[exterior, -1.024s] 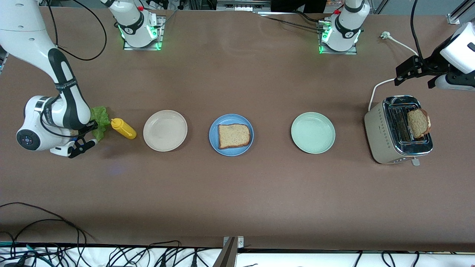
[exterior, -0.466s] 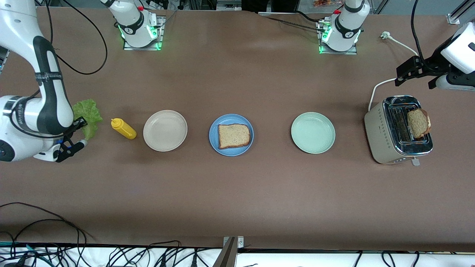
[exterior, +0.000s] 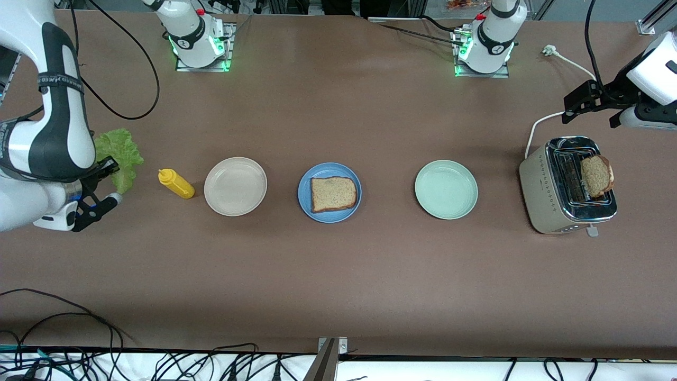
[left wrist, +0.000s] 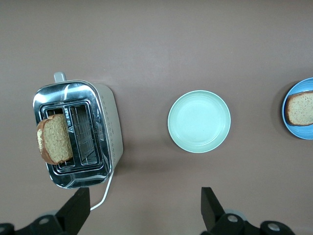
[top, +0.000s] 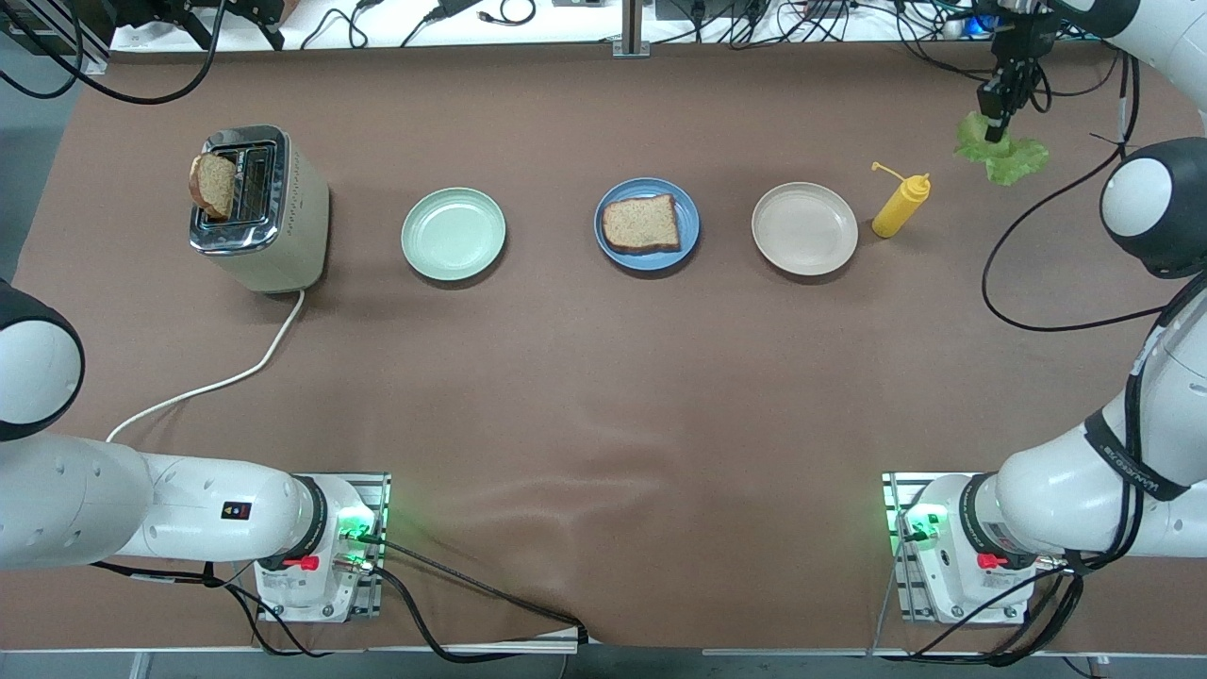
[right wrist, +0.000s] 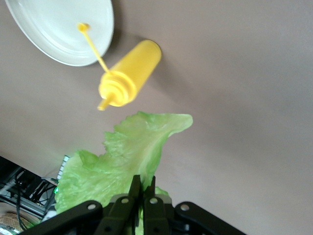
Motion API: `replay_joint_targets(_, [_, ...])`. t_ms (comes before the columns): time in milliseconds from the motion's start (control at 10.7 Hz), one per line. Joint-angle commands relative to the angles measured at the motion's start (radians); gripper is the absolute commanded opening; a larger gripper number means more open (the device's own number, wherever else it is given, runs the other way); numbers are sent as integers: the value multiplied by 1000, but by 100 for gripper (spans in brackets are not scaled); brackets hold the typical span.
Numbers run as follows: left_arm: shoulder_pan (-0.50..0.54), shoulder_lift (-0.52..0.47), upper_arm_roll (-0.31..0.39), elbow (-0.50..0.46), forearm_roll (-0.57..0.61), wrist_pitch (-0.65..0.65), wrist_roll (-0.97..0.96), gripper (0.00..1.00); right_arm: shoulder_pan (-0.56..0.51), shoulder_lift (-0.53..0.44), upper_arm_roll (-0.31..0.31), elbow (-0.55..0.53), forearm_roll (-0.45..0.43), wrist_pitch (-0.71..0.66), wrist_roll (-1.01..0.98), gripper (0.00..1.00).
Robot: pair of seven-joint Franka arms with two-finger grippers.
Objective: Make sandwich in blue plate with both arms
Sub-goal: 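Grasp the green lettuce leaf with the right gripper and lift it, then carry the lettuce over the toast and release it with the right gripper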
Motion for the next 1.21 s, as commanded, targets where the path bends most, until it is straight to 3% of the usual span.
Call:
replay_joint_targets(0, [-2,-17,2,-15,-26,10,20,100,41,18,66,102,54,-83,207,0])
replay_joint_targets(279, [3,-16,2,-12,-26,13,21,100,70,28,204,102,119,-2,525,0])
replay_joint_targets(652, [5,-21,-1,-12,-26,13,21,100,261,56,216,96,143,156,845,0])
replay_joint_targets(931, [5,-22,-3,-12,-18,21,21,100,341,111,216,96,212,314,1029,0])
replay_joint_targets(1118, [5,-25,-3,-13,-17,21,23,100,398,160,216,82,212,436,1141,0])
